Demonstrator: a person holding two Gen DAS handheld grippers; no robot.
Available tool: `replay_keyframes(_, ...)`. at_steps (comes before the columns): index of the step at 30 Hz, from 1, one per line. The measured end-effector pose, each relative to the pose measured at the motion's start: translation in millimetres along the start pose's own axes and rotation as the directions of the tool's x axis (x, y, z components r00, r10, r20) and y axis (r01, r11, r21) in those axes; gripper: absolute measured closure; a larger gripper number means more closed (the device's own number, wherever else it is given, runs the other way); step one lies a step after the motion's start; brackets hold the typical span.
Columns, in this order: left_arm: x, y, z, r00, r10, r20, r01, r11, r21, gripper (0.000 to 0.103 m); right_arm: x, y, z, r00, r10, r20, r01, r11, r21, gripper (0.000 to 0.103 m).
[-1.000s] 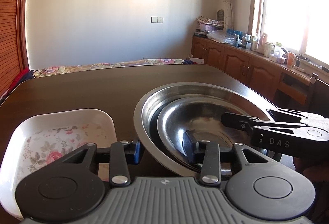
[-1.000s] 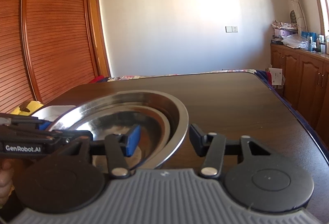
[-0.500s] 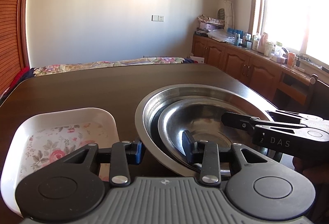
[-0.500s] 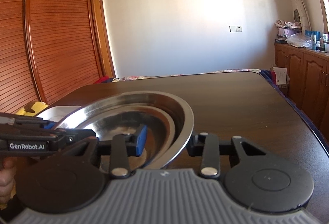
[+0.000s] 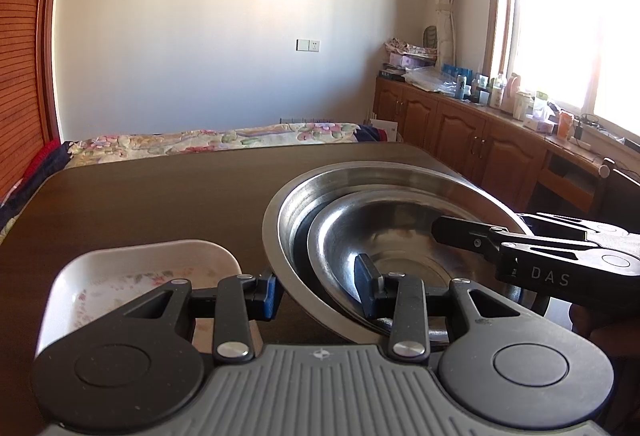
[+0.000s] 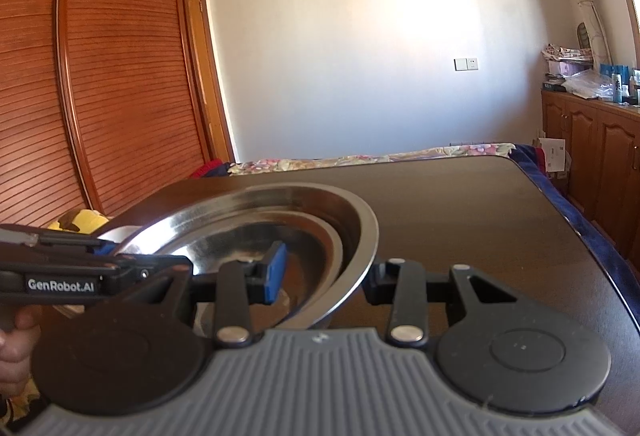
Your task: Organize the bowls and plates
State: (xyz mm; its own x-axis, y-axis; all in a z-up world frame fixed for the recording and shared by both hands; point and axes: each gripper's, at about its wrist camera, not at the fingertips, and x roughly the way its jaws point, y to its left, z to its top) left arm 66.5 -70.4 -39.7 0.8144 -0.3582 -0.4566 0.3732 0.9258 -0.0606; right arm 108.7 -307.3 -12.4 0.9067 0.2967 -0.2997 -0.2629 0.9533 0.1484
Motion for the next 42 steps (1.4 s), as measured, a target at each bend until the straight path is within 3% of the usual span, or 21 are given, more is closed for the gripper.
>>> replay_keyframes(25,-41,57,14,0.991,0.115,0.068,-0.113,0.993,-0.035,0.063,30,44,24,0.987,0.16,-0.016,-0.16,0.987,-0.013,0.062)
replay_keyframes(35,-54,86,-5,0.982,0.186,0.043,-0.184,0.981,-0.058,0.063,45,76,20,0.97,0.238,-0.056,-0.24,0.97,-0.034,0.062)
replay_keyframes(42,-53,98,-17,0.982,0.188,0.016,-0.186,0.979,-0.081,0.063,53,94,15,0.962,0.257,-0.097,-0.263,0.963,-0.057,0.062)
